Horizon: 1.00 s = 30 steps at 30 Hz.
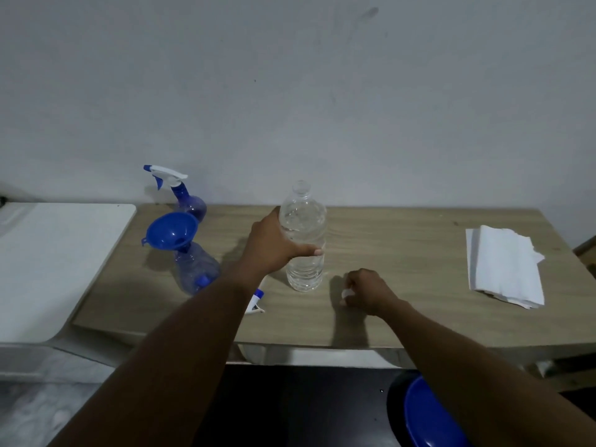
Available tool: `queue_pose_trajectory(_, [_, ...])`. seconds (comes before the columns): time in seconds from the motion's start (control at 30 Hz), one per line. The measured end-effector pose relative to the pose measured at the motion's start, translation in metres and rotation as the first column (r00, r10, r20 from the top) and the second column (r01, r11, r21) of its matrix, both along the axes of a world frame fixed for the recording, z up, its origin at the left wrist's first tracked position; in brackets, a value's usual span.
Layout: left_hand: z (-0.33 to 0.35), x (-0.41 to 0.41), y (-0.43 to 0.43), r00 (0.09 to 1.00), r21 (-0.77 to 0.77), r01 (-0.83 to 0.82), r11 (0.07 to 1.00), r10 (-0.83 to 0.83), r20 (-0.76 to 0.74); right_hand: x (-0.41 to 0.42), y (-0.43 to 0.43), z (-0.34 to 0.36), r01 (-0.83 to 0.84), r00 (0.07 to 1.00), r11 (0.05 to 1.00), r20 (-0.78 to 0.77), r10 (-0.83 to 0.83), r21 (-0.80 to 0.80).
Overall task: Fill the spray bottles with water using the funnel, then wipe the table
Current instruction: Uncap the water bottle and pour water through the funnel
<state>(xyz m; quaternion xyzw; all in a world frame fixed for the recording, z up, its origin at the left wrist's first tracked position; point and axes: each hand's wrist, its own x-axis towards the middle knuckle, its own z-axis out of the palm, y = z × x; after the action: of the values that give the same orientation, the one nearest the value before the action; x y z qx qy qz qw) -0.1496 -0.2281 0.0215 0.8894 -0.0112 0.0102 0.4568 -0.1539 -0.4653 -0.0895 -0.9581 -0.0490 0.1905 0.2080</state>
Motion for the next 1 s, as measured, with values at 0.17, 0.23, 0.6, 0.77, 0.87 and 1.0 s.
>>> queue_pose_trajectory(0.17, [0.004,0.001,0.001,1.000,0.030,0.002,1.000,-0.001,-0.016,0.002,-0.002,-0.005,-0.027,0.999,0.999,-0.029,0.026,-0.029])
queue_pose_trajectory(0.23, [0.006,0.000,0.001,1.000,0.022,0.011,1.000,-0.010,-0.025,0.005,-0.002,0.004,0.009,1.000,1.000,-0.011,-0.009,0.015])
queue_pose_trajectory(0.6, [0.044,0.012,0.024,0.936,-0.078,0.218,0.973,-0.231,-0.265,0.009,0.057,0.071,-0.043,0.996,0.782,0.092,-0.017,0.621])
queue_pose_trajectory(0.77, [0.067,0.006,0.036,0.925,-0.112,0.218,0.970,-0.242,-0.294,0.008,0.089,0.071,0.026,0.951,0.702,0.200,-0.237,0.711])
queue_pose_trajectory(0.87, [0.068,-0.002,0.045,0.945,-0.150,0.145,0.978,-0.182,-0.272,0.008,0.102,0.067,0.046,0.918,0.665,0.231,-0.323,0.746])
queue_pose_trajectory(1.0, [0.050,-0.019,0.077,0.955,-0.196,-0.021,0.980,-0.039,-0.294,0.009,0.116,0.070,0.098,0.875,0.632,0.236,-0.423,0.769])
